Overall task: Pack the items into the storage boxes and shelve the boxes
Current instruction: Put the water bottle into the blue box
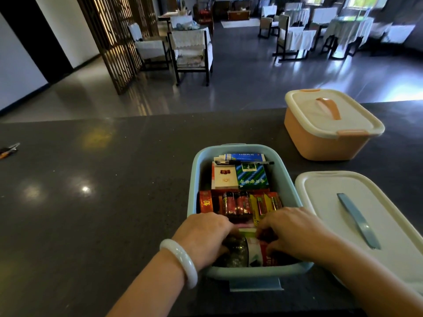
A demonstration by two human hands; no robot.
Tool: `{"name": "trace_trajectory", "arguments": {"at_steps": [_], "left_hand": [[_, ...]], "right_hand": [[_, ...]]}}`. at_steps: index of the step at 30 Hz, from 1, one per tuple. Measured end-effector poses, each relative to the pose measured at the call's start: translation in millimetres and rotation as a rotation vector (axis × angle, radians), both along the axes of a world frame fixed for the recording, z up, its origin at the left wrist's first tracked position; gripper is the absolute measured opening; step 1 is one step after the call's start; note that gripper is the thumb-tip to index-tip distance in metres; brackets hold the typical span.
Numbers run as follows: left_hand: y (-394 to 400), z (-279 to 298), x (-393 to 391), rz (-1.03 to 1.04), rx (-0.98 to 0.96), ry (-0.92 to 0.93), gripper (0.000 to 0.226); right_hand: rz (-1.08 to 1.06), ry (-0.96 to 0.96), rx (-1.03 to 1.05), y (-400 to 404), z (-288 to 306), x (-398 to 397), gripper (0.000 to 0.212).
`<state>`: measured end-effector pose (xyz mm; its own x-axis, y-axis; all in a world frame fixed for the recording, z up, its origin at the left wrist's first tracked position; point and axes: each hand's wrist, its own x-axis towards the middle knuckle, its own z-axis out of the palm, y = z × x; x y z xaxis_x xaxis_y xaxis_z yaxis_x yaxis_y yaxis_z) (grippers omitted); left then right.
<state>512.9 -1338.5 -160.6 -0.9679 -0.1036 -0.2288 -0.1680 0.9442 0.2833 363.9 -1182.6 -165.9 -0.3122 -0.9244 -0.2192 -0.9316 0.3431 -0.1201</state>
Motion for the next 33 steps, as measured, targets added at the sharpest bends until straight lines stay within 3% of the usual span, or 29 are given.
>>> {"name": "trace_trajectory", "arguments": {"at_steps": [8,11,14,19,24,28,33], "left_hand": [[0.7,-2.1,2.6,-0.022,-0.009,0.014,0.031],[-1.2,2.9,3.9,-0.044,0.027,0.035,0.03],[-2.9,8.8,10.6,-0.019,0.099,0.153,0.028],[-14.5,21.6,30.3,0.087,0.078,0.341,0.03],[-49.3,32.1,57.7,0.216,-0.099,0.287,0.033],[-91.7,36.2,92.4,0.376,-0.258,0.151,0.04],[-159.7,36.5,154.2,0.556,-0.416,0.016,0.042]], "right_hand": [[-0.018,-0.025,0.031,-1.8,1.5,2.0,0.038],[-0.036,-0.134,0.058,-2.5,4.6,-1.6,0.031],[-0.054,-0.244,0.052,-5.5,12.1,-5.6,0.025],[-0.057,-0.221,0.015,-22.8,35.0,-6.3,0.014],[0.024,-0.009,-0.05,-83.2,74.8,14.5,0.015],[0.179,0.141,0.078,-164.3,95.0,48.6,0.028],[0.324,0.131,0.176,-266.4,94.9,108.3,0.029]]}}
